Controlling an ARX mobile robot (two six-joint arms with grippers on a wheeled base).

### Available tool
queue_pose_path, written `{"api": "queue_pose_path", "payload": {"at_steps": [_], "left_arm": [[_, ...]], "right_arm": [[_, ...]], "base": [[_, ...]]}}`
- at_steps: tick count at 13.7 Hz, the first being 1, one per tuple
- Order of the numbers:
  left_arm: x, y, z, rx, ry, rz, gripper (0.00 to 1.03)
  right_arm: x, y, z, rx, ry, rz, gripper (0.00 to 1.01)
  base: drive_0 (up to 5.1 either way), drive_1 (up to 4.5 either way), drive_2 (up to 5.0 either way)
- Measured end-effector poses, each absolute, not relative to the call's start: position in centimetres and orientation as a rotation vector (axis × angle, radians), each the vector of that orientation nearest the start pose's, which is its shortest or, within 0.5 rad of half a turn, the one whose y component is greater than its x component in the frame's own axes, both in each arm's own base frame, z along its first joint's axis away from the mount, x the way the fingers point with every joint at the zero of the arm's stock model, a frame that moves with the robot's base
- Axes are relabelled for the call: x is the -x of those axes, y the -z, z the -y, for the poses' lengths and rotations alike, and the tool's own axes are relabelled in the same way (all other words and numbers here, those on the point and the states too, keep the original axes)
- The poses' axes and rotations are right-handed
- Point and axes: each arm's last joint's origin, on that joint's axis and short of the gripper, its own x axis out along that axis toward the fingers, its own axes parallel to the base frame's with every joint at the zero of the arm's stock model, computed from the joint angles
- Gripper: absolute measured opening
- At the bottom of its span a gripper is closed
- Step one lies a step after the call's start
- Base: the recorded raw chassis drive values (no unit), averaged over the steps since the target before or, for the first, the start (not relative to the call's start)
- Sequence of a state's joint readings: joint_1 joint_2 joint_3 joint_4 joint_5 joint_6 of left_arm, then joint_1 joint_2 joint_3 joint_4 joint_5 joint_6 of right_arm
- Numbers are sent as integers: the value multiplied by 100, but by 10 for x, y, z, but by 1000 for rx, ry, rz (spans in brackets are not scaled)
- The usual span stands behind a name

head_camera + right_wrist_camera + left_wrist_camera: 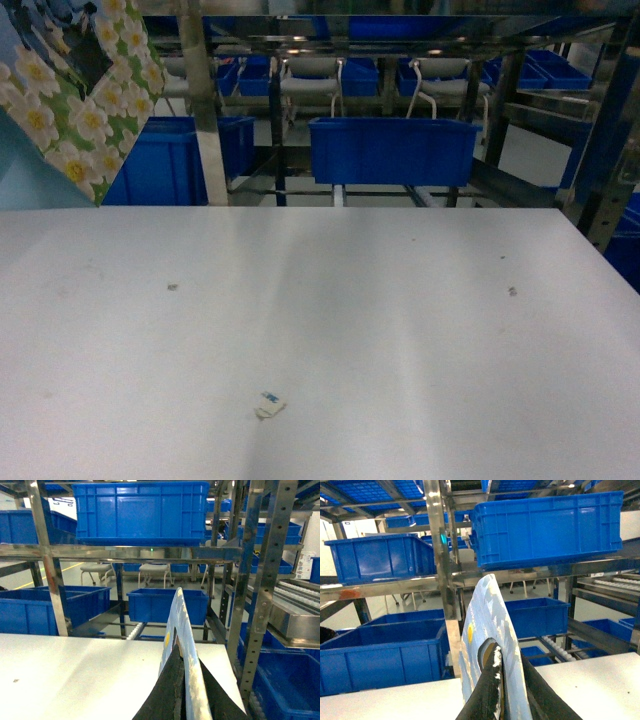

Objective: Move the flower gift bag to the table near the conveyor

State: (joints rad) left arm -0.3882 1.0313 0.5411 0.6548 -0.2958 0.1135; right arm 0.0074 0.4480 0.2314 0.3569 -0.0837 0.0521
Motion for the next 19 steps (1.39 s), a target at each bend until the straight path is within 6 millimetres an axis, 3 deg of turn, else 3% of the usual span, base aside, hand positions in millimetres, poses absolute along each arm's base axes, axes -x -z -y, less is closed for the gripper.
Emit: {"api": "queue_pose_path", "payload": {"at_steps": [6,16,19], "left_arm": [[-210,-283,76,-59,72,156,3],[-210,-281,77,-62,84,149,3],[-211,-281,77,-62,82,150,3]], "right_arm": [[-130,-237,-4,-46,-101,134,2],[-130,-237,-3,-47,-97,133,2],[-130,-236,-3,-47,-97,135,2]], "base": [[-487,250,250],[-6,406,-418],[0,0,0]]}}
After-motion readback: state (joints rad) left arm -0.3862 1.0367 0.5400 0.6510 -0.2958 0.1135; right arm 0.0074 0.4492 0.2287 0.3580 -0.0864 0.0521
